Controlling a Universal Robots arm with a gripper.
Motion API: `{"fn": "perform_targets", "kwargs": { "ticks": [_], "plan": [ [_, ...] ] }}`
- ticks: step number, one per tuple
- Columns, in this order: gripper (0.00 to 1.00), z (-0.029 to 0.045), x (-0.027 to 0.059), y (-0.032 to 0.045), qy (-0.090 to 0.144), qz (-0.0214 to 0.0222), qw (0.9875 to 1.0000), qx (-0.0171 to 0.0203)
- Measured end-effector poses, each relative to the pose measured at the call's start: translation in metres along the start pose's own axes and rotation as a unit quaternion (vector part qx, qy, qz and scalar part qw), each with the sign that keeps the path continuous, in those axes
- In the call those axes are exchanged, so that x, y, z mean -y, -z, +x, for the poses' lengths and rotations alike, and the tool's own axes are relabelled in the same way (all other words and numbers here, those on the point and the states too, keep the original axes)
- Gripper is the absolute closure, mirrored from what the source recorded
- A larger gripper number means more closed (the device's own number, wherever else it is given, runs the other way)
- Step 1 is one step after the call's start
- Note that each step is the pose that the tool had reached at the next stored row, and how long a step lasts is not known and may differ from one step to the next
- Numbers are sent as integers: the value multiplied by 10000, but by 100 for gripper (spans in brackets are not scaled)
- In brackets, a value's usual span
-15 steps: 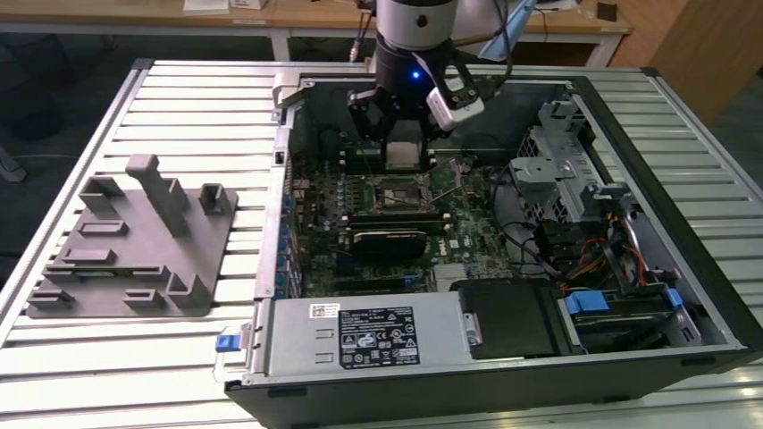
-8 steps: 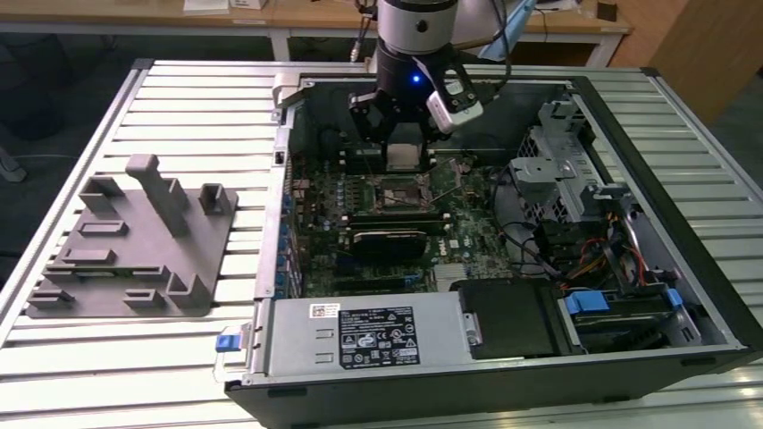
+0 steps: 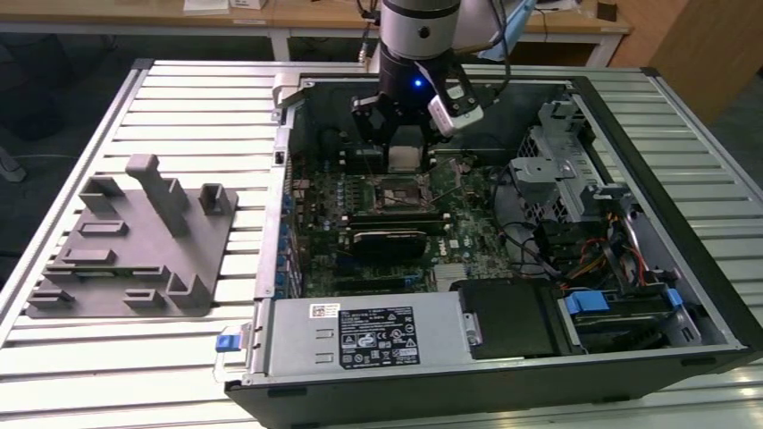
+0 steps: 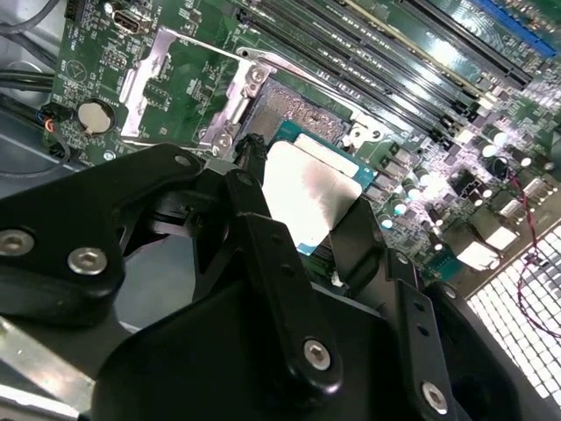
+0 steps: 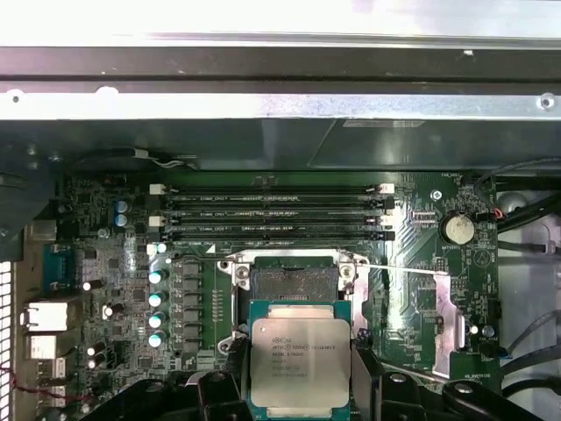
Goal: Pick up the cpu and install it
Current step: 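Pick up the cpu and move it towards the insertion slot, then place the cpu into insertion slot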
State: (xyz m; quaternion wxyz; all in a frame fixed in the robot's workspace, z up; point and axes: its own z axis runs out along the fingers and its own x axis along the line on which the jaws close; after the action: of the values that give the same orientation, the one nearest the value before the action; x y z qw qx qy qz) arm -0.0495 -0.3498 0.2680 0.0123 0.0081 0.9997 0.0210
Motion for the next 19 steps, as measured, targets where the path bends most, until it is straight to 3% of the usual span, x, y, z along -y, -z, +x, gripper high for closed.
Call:
{"fn": "perform_targets", "kwargs": {
  "ticks": [19],
  "plan": [
    [45,-6,-11,-11,-38,1,10000,0]
  ]
}}
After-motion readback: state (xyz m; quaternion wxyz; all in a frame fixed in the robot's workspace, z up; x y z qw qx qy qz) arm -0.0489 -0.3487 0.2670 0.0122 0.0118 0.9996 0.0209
